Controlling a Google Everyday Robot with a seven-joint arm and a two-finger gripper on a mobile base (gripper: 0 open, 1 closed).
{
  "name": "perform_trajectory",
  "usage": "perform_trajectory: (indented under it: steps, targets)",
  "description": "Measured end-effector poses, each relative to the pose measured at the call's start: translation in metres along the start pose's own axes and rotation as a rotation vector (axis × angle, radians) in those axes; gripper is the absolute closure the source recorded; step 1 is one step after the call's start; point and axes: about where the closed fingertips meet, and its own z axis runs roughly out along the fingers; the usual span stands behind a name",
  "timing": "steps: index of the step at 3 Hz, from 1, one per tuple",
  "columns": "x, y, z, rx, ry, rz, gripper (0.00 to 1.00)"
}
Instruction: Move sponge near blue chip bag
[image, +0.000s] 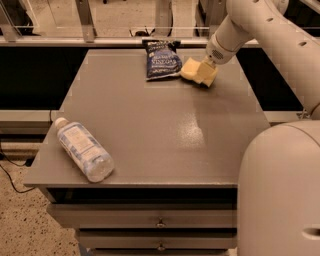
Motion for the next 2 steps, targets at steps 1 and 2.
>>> perform_trajectory:
  steps: [1,2]
  targets:
    - [-0.0142,0.0013,0.0046,-0.004,-0.010,-0.011,0.86]
    - [-0.0215,0.0017,0.0057,-0.003,-0.011,-0.015,0.55]
